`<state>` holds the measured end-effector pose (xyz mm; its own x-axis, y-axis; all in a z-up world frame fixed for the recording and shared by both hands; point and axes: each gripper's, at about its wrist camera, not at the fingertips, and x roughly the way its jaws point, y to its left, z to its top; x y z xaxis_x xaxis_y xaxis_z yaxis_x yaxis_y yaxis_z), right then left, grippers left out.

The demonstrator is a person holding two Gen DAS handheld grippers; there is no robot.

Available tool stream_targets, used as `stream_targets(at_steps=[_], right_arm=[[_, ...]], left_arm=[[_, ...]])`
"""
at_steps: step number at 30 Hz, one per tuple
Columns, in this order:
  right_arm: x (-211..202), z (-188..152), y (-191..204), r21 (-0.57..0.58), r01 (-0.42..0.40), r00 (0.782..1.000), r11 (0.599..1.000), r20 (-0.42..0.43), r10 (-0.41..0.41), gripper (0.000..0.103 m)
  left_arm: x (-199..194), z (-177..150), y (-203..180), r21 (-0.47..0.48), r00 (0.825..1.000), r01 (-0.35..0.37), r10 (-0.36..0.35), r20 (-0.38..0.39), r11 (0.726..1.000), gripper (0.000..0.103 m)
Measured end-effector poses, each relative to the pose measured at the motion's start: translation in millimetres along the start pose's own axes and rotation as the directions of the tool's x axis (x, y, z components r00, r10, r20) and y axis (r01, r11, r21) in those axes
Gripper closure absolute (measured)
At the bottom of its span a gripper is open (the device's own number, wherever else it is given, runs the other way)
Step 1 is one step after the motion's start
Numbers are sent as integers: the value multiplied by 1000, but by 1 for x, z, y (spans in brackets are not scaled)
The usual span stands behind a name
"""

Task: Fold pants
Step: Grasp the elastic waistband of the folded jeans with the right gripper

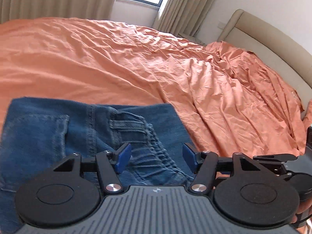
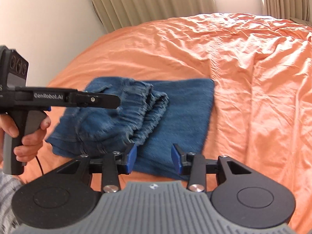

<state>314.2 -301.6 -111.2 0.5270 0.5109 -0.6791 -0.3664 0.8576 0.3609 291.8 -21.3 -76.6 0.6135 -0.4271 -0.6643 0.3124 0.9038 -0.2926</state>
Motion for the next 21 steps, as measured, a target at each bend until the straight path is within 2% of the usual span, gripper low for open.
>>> stream_targets(at_steps=[5,9,15,16,17,19,21], right_arm=[[34,27,11,52,-47,999,998,16,46,68],[75,49,8,84,-69,998,994,18,67,68],[130,67,-15,215,-94,995,972,6,95,70],[134,66,-18,241,-120,993,963,10,121,83],[133,65,-17,245,-133,991,960,22,132,83],[120,65,-8,189,-133,991,973,55,125,94],[101,65,-1,160,-115,991,980,91,101,96]], left_arm=[[-13,13,38,48,989,-145,143,38,988,33],[-18,14,77,18,980,-196,194,51,981,33],[-21,6,129,-87,978,-191,197,74,978,34],[-21,5,135,-101,978,-190,198,74,977,34],[-22,3,142,-111,978,-185,194,72,976,34],[-21,0,150,-123,980,-177,187,73,976,35],[-21,-3,156,-122,983,-159,168,69,980,37]])
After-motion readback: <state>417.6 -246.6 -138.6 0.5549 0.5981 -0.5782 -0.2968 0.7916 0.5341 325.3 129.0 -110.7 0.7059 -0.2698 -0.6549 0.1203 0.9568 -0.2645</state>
